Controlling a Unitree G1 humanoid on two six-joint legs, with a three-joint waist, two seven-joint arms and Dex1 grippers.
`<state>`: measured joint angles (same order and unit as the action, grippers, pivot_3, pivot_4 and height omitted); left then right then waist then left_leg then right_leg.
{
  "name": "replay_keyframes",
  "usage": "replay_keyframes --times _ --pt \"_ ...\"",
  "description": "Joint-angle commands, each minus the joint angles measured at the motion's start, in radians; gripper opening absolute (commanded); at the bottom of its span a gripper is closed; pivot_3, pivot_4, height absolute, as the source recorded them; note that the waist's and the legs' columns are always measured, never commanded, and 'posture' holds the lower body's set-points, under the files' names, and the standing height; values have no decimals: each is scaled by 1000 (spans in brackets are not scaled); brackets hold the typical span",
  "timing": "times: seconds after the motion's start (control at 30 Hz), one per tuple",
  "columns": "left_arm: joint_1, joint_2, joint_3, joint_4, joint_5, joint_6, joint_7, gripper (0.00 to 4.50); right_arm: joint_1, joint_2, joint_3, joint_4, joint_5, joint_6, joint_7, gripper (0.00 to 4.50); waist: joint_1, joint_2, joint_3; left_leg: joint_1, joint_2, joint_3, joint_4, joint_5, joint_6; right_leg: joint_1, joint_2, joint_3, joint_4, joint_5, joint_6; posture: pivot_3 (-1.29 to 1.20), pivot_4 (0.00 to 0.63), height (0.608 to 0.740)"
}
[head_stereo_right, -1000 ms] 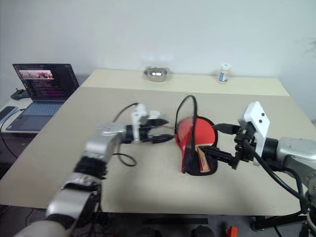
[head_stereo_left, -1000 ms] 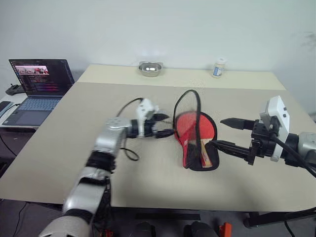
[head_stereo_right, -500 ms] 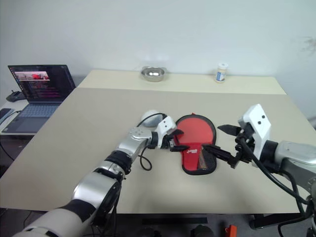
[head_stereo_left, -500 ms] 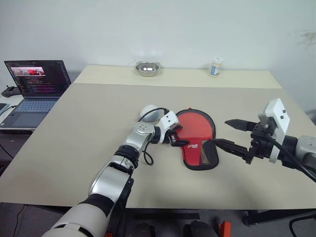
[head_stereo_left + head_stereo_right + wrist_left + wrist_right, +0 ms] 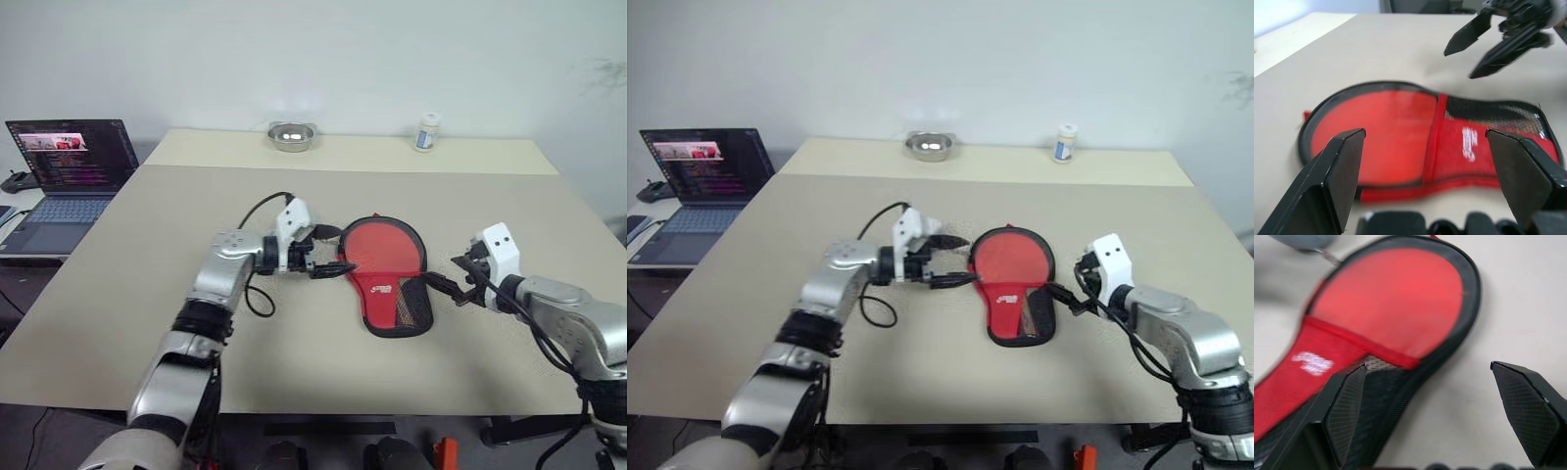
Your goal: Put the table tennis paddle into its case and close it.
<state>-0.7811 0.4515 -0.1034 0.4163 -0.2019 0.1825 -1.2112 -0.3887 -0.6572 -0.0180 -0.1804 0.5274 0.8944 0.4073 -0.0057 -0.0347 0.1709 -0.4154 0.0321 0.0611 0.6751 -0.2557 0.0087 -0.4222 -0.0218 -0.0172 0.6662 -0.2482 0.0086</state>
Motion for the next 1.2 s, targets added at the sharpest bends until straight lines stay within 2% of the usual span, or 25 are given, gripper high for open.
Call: replay_keyframes --times 0.03,0.37,0.8,0.93,1.1,1.2 --pt "14 32 36 -96 -37 44 13 4300 -27 17 18 26 -40 -49 37 4461 1 0 0 0 0 0 0 0 0 0 0 0 0 0 0 0 150 740" --pt "42 73 37 -152 -39 69 27 4300 -63 80 92 167 -148 -76 83 4461 4 0 0 0 0 0 1 0 0 1 0 0 0 0 0 0 150 740" --pt "53 102 34 -193 -41 90 40 4300 -68 66 143 231 -248 -116 175 4461 4 0 0 0 0 0 1 0 0 1 0 0 1 0 0 0 150 740" --pt "59 111 32 -200 -39 91 40 4300 -85 108 168 286 -276 -122 172 3672 0 -1 -1 1 0 0 2 0 0 1 0 0 1 0 0 0 150 740" --pt "88 146 49 -222 -54 101 28 4300 -104 158 181 328 -282 -93 175 2048 -12 -2 -2 7 0 3 2 0 0 3 0 4 8 0 0 0 150 740" --pt "112 178 51 -246 -70 111 2 4300 -105 172 189 317 -274 -74 191 1150 -21 -2 -2 17 1 3 1 0 0 11 -1 4 10 -2 0 0 150 740"
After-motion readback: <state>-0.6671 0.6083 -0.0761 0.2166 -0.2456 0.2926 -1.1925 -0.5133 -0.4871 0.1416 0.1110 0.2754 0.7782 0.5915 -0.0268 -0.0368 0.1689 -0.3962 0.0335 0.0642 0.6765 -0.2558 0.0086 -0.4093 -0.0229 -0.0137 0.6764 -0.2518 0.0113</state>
